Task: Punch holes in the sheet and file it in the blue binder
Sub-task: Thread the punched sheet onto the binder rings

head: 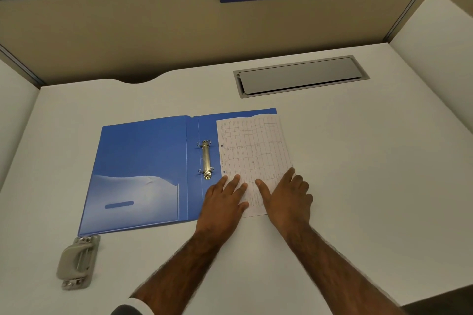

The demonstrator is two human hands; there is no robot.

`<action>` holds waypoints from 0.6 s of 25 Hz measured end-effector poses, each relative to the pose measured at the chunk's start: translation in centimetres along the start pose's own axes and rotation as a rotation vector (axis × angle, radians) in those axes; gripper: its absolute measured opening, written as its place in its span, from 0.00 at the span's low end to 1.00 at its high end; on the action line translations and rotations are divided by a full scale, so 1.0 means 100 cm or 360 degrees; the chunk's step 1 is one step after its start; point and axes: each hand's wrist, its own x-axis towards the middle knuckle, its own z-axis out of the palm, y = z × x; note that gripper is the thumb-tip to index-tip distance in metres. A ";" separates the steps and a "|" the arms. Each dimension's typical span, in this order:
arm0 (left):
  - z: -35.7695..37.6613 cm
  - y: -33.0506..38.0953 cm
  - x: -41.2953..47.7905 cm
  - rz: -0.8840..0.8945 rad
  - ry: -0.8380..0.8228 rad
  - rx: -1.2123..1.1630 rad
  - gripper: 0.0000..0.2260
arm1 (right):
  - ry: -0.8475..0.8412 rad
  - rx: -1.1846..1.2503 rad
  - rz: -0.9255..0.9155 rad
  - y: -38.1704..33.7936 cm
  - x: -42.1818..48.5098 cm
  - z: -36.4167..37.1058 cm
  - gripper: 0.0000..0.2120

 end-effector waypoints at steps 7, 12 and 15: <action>-0.002 -0.001 -0.002 0.0003 0.0011 -0.0011 0.26 | -0.0243 0.1097 -0.0009 -0.028 0.009 -0.011 0.39; -0.001 -0.002 -0.001 0.0021 0.0031 -0.0014 0.26 | -0.0629 0.1718 0.0091 -0.010 0.075 -0.061 0.18; -0.002 -0.001 -0.001 0.0014 0.0012 -0.0019 0.26 | -0.0802 0.1441 -0.0116 -0.012 0.089 -0.071 0.13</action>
